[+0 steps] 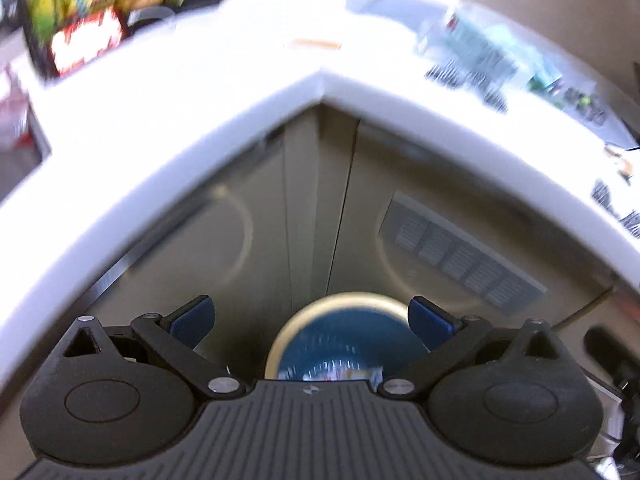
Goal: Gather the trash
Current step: 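Raise both tools back toward the mat and the remaining trash, then grasp the white-blue medicine box with the left tool while the right tool grasps the flower egg ring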
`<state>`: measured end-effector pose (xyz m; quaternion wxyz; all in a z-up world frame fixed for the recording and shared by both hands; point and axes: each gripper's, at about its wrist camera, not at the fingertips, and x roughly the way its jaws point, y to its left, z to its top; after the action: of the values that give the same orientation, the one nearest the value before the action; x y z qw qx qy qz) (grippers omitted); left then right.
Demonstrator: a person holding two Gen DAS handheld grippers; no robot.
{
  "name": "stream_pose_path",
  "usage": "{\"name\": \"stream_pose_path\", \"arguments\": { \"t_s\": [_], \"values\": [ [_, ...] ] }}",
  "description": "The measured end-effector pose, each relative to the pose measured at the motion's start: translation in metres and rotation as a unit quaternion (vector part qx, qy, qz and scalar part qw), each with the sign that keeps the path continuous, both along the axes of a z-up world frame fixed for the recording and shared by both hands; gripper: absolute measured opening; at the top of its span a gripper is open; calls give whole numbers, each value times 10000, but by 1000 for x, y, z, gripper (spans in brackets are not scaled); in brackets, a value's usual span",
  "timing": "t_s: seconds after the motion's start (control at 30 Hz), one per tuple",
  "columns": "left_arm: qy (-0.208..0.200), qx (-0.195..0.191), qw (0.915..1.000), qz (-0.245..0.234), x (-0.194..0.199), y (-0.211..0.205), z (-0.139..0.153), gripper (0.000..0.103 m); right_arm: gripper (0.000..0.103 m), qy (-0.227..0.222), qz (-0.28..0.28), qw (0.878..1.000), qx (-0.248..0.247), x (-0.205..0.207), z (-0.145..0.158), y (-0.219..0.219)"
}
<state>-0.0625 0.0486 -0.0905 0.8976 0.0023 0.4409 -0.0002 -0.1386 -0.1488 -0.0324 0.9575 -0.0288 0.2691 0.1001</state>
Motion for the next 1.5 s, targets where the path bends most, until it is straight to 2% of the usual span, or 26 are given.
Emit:
{"name": "stream_pose_path", "arguments": {
  "t_s": [0.1,0.2,0.37,0.47,0.6,0.7,0.8,0.87,1.0,1.1,1.23,1.3,1.33,1.4,1.43,1.47,1.5],
  "values": [
    [-240,31,9995,-205,5,-9,27,103,100,-470,-244,9986,-92,0,19,-14],
    [-456,-129,9982,-362,15,-19,56,103,101,-840,-524,9949,-187,9,31,-29],
    [-674,-384,9963,-368,47,-43,93,103,103,-1026,-852,9903,-394,42,36,-45],
    [-716,-672,9945,-357,72,-62,108,103,103,-1024,-1086,9873,-542,70,32,-55],
    [-724,-828,9931,-414,114,-87,126,103,103,-850,-1537,9834,-453,116,28,-76],
    [-574,-995,9922,-488,151,-104,129,103,103,-695,-1888,9789,-356,155,24,-93],
    [-373,-1078,9923,-490,185,-117,124,103,103,-608,-2095,9750,-427,191,17,-106],
    [-238,-1049,9931,-468,207,-128,120,103,103,-363,-2327,9710,-406,217,10,-117],
    [-26,-943,9940,-559,239,-142,107,102,103,145,-2645,9643,40,259,-6,-141],
    [148,-962,9934,-607,255,-150,97,102,103,447,-2757,9601,123,282,-16,-149],
    [402,-948,9926,-648,271,-158,82,96,103,574,-2804,9581,96,301,-23,-153],
    [444,-858,9933,-640,277,-162,77,89,103,630,-2808,9577,31,310,-26,-154],
    [493,-817,9932,-670,280,-165,74,82,103,658,-2812,9574,0,315,-28,-154],
    [664,-751,9927,-664,286,-168,67,61,103,735,-2797,9573,-17,323,-29,-156],
    [742,-709,9927,-640,289,-169,64,35,98,709,-2791,9576,4,326,-29,-157],
    [813,-707,9922,-631,291,-168,62,31,93,683,-2790,9579,9,325,-28,-157],
    [803,-752,9922,-589,291,-166,62,31,77,598,-2797,9582,21,322,-27,-157]
  ]
}}
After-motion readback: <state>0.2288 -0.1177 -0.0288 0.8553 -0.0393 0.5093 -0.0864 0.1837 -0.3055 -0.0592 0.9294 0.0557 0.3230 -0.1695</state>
